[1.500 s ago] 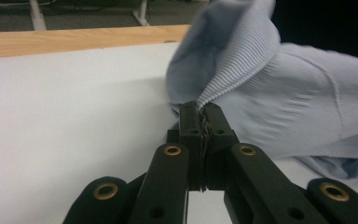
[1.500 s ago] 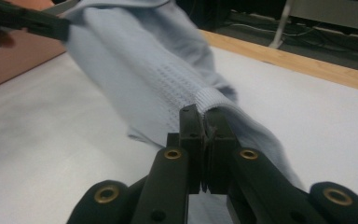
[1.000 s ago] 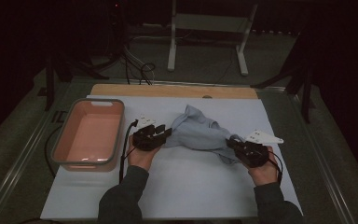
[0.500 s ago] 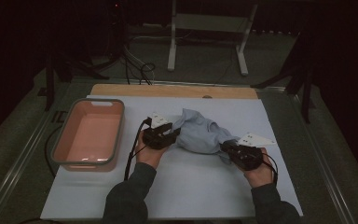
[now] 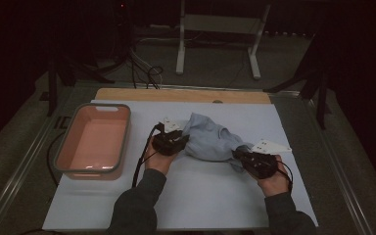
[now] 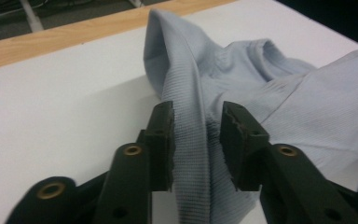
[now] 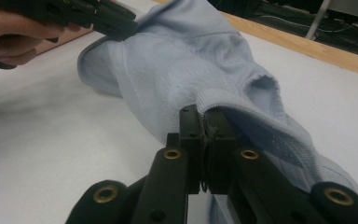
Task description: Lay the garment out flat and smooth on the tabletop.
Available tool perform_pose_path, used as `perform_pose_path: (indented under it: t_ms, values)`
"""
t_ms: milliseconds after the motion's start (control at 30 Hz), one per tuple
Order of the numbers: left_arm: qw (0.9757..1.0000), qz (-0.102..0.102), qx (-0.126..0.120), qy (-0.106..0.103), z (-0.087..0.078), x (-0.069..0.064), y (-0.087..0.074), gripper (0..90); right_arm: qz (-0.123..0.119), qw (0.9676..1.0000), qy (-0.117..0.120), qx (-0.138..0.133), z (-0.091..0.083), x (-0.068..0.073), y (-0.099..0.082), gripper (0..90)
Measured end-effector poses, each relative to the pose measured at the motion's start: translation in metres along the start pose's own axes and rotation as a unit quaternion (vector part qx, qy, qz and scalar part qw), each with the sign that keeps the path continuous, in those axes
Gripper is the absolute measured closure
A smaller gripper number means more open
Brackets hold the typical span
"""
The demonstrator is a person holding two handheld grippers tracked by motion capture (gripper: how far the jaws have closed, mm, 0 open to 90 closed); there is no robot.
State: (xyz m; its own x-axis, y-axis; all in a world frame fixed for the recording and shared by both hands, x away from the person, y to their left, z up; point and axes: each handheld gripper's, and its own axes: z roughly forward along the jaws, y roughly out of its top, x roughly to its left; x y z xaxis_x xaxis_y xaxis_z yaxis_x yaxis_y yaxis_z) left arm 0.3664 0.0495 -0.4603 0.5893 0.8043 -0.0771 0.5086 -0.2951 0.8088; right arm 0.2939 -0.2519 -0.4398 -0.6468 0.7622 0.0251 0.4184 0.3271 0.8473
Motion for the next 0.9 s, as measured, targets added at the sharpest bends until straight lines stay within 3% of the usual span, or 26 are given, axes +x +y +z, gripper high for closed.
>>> perform_pose_path:
  t_ms: [167, 233, 633, 800, 900]
  values:
    - [0.9999, 0.001, 0.009, 0.004, 0.002, 0.003, -0.002, 84.8, 0.001, 1.0, -0.002, -0.001, -0.002, -0.002, 0.0, 87.9]
    - [0.9999, -0.01, 0.006, 0.002, -0.001, 0.006, -0.002, 87.8, 0.0, 1.0, -0.005, 0.0, -0.002, -0.002, 0.0, 88.0]
    - [0.9982, -0.047, -0.036, -0.012, -0.027, 0.025, 0.002, 88.6, 0.01, 0.9996, -0.026, -0.008, -0.009, -0.01, 0.0, 88.3]
    - [0.9966, -0.056, -0.053, -0.029, -0.036, 0.025, 0.004, 88.7, 0.015, 0.999, -0.038, -0.019, -0.013, -0.013, 0.002, 88.5]
    - [0.9963, -0.052, -0.059, -0.035, -0.042, 0.023, 0.006, 88.7, 0.018, 0.9985, -0.045, -0.027, -0.016, -0.015, 0.003, 88.5]
